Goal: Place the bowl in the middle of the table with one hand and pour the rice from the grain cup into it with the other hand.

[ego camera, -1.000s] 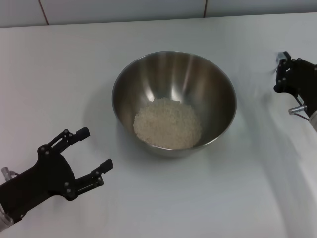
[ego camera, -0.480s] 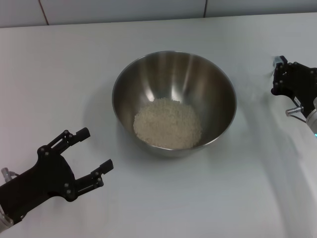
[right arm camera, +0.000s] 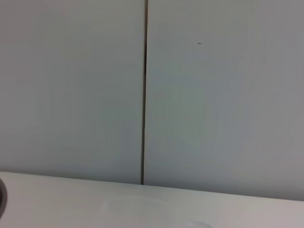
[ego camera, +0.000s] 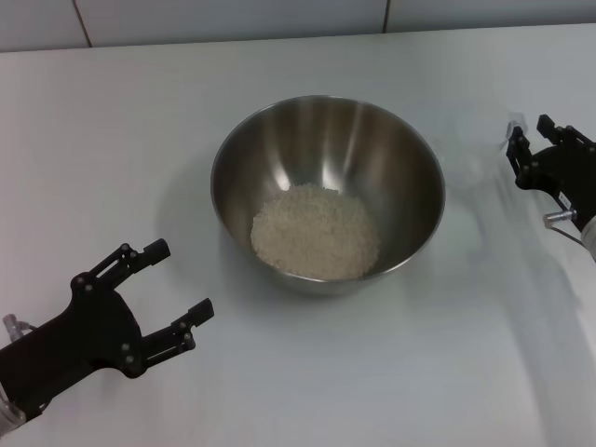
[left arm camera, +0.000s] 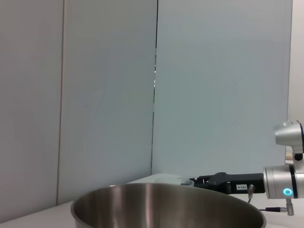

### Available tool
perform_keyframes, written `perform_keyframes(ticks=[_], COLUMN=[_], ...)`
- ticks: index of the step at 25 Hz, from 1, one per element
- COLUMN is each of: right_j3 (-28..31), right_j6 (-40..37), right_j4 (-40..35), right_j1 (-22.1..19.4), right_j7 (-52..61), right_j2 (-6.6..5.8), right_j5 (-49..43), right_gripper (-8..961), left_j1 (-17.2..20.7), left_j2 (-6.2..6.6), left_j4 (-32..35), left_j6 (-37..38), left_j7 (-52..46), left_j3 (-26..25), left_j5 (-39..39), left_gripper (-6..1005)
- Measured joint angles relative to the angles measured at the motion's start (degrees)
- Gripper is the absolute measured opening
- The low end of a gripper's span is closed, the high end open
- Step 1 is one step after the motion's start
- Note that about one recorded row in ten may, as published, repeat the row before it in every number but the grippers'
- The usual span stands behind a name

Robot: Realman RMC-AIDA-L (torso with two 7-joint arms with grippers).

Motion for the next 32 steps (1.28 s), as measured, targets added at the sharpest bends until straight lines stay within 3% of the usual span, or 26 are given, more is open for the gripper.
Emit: perform_keyframes(ticks=[3, 8, 13, 20, 28, 32], right_j3=[-0.1, -0.3, -0.5, -1.8, -4.6, -5.9], right_j6=[-0.3, -1.9, -3.8, -5.9, -19.3, -27.8], right_j4=[0.1, -0.1, -0.1, -0.1, -1.0, -5.1], right_j1=[-0.5, -1.3, -2.5, -4.2, -8.8, -9.9], right_j7=[0.0, 0.6, 0.8, 0.9, 3.9, 8.9], right_j2=[-0.05, -0.15, -0.17, -0.15, -0.22, -0.44], right_j5=[-0.2, -0.3, -0.5, -0.5, -0.5, -0.5], right_gripper=[241, 470, 583, 582, 582, 582], left_j1=[0.0, 0.0, -0.1, -0.2, -0.2, -0.2], left_j2=[0.01, 0.01, 0.01, 0.01, 0.01, 0.01], left_j4=[0.0, 0.0, 0.0, -0.1, -0.2, -0.2], left_j6=[0.0, 0.0, 0.0, -0.3, -0.2, -0.2], left_j7=[0.0, 0.0, -0.1, -0.1, 0.1, 0.1], left_j3=[0.0, 0.0, 0.0, 0.0, 0.0, 0.0], left_j5=[0.0, 0.0, 0.0, 0.0, 0.0, 0.0], left_gripper=[869, 869, 870, 870, 870, 870])
